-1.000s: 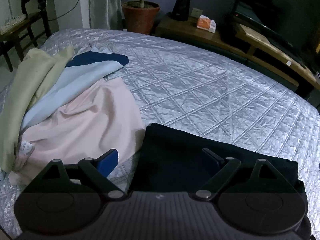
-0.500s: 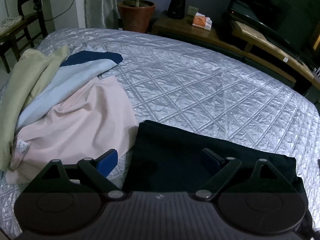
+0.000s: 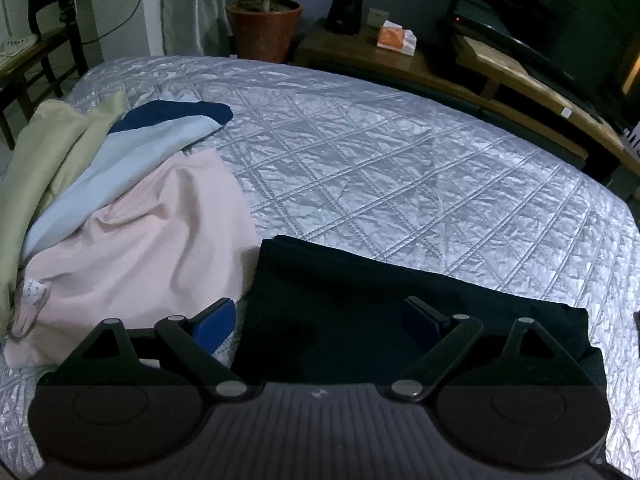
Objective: Fold clothes
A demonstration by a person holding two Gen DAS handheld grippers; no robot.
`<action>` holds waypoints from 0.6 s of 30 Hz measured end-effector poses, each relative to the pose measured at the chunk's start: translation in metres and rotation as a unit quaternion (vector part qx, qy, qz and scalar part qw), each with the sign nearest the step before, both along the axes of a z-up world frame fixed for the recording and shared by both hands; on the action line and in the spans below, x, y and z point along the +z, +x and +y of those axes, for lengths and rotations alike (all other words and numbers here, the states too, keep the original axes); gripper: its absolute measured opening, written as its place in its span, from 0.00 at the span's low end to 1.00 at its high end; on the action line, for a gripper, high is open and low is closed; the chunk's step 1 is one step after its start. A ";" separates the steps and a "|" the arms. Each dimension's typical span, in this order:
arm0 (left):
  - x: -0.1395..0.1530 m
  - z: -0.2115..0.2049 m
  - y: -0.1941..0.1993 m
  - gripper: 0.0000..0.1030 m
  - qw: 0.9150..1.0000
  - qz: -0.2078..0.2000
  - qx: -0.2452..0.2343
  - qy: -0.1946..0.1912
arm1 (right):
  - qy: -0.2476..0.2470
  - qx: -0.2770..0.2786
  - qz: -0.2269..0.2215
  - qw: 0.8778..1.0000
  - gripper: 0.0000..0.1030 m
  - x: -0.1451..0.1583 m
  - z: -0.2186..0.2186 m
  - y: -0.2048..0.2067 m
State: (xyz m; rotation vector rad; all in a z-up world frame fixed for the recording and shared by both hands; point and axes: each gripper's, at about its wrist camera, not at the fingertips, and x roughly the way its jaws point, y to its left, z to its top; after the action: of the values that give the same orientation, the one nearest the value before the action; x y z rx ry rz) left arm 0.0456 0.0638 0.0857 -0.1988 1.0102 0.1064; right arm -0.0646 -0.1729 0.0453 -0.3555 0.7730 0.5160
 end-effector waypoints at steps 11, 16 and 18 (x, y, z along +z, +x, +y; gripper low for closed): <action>0.009 0.031 0.002 0.86 0.999 -0.012 0.040 0.003 | -0.015 -0.032 0.001 0.999 0.64 -0.012 0.010 -0.013; 0.017 0.074 0.006 0.86 0.994 -0.015 0.103 -0.024 | -0.019 -0.030 0.016 0.999 0.82 -0.016 0.018 -0.015; 0.019 0.087 0.007 0.86 0.992 -0.016 0.121 -0.035 | -0.016 -0.031 0.014 0.999 0.80 -0.014 0.018 -0.018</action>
State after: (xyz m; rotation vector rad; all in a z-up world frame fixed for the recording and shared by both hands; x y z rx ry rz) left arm 0.0531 0.1507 0.1048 -0.3854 0.9550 0.2884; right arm -0.0826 -0.1552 0.0308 -0.3545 0.8167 0.4522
